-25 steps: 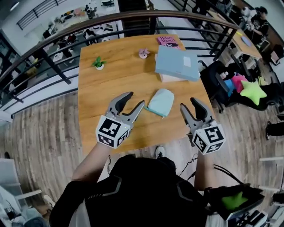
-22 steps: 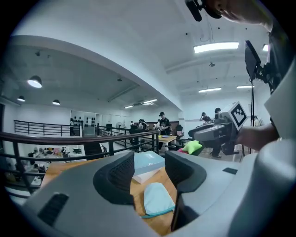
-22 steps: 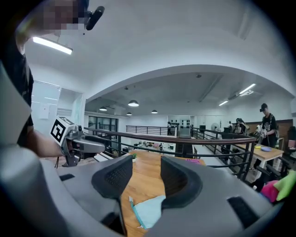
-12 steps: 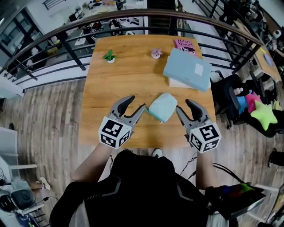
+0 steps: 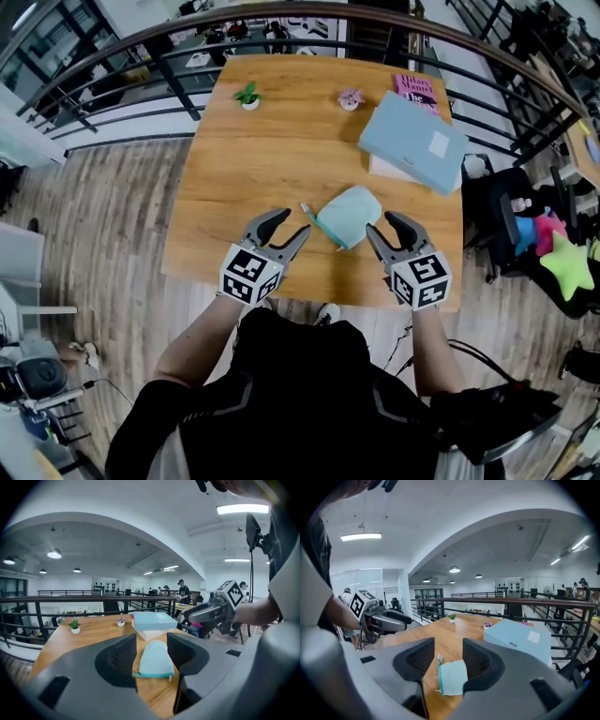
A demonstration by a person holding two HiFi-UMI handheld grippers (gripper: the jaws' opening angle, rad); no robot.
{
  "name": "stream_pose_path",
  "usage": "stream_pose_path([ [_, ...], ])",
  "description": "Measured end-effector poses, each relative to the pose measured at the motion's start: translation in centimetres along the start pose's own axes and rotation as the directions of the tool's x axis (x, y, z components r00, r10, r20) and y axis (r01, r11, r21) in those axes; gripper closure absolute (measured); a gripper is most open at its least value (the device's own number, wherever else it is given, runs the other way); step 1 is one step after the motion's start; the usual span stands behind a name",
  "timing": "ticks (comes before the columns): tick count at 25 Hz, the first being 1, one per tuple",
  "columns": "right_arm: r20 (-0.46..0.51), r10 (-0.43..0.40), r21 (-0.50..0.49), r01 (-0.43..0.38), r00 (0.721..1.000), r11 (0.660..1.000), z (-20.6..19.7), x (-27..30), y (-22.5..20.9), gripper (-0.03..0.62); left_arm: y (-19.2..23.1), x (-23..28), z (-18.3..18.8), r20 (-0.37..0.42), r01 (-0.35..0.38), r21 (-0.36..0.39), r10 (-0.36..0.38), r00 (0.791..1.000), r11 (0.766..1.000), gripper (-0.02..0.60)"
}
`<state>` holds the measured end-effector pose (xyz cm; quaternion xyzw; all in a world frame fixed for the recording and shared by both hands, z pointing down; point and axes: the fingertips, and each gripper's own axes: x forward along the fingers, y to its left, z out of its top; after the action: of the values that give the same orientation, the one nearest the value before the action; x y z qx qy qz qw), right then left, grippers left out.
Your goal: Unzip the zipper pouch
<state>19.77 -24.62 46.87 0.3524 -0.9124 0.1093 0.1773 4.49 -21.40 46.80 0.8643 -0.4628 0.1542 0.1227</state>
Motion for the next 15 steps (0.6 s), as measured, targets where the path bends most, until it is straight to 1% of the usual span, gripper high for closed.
stream_pose_path([
  [3, -0.061, 0.027, -0.033, -0.029, 0.998, 0.999, -2.5, 1.3, -0.1, 0.399, -0.1, 0.4, -2.7, -0.05, -0.029, -0.048, 0.026, 0.998, 0.998, 0.362],
  [6, -0.106, 0.047, -0.045, -0.052, 0.993, 0.998, -5.3, 3.0, -0.3, 0.401, -0.5, 0.8, -5.1, -0.096, -0.024, -0.069, 0.017, 0.995, 0.997, 0.362],
  [10, -0.162, 0.081, -0.078, -0.095, 0.983, 0.992, -9.0, 4.5, -0.1, 0.401, -1.2, 1.0, -7.7, -0.12, -0.026, -0.109, 0.013, 0.993, 0.994, 0.362],
  [15, -0.258, 0.125, -0.082, -0.151, 0.958, 0.985, -13.5, 6.6, 0.7, 0.408, -1.4, 1.8, -10.8, -0.171, -0.045, -0.105, 0.027, 0.985, 0.994, 0.362],
])
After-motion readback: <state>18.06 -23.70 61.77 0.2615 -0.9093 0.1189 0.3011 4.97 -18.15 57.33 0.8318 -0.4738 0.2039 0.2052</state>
